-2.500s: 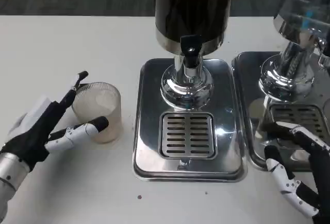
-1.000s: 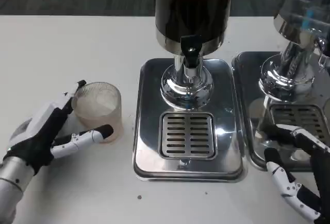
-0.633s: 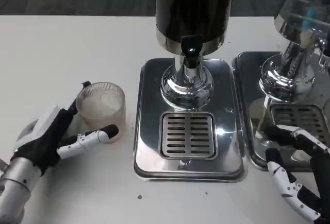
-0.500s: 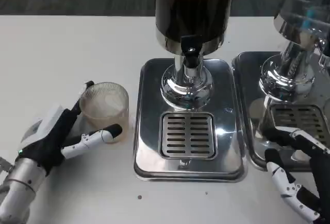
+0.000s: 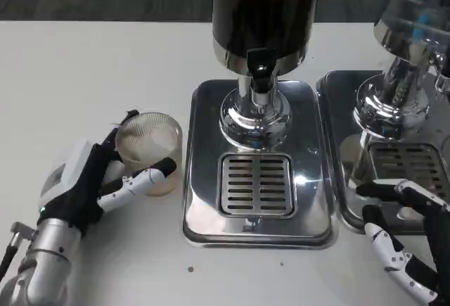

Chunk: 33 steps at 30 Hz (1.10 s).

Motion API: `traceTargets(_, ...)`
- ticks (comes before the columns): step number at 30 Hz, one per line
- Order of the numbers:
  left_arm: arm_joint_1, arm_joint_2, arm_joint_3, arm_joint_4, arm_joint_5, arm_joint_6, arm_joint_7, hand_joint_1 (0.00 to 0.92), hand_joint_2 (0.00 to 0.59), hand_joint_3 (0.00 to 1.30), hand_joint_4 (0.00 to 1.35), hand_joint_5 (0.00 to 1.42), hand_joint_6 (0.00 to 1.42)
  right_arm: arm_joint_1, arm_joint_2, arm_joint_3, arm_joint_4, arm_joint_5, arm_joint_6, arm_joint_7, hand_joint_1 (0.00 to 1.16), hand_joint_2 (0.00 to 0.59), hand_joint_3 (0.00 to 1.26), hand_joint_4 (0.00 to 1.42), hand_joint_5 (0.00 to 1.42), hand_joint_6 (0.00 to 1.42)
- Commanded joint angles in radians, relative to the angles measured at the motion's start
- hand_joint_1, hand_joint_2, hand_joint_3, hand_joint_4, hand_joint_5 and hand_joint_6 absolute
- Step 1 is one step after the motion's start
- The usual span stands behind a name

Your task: Grasp the cup under the faucet to collect the drink, then remove the cup.

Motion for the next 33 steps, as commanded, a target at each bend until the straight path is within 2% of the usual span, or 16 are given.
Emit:
traceTargets(1,0.000,-0.011,-0.023,0.016,0.027,0.021,0.007,0.157,0.033,0.20,0.28,0.54,0.80,0.012,0.006,-0.009,-0.024,-0.001,0.009,0.004,0.39,0.452,0.54,0.44,0.40,0.36)
traceTargets(7,-0.002,-0.014,-0.035,0.029,0.034,0.038,0.008,0.157,0.034,0.22,0.30,0.59,0.84,0.014,0.006,-0.013,-0.033,0.000,0.013,0.009,0.41,0.463,0.57,0.44,0.40,0.36)
traceTargets(12,-0.004,-0.010,-0.047,0.029,0.048,0.055,0.029,0.228,0.034,0.22,0.30,0.61,0.87,0.012,0.009,-0.016,-0.032,0.004,0.011,0.012,0.40,0.475,0.58,0.44,0.41,0.36)
traceTargets(24,-0.011,-0.018,-0.075,0.028,0.071,0.077,0.084,0.259,0.029,0.22,0.31,0.63,0.88,0.016,0.013,-0.025,-0.036,0.003,0.013,0.013,0.40,0.483,0.59,0.45,0.42,0.36)
traceTargets(33,-0.014,-0.026,-0.093,0.033,0.081,0.088,0.146,0.359,0.050,0.28,0.40,0.73,1.02,0.016,0.017,-0.030,-0.037,0.012,0.011,0.018,0.41,0.484,0.60,0.45,0.42,0.36)
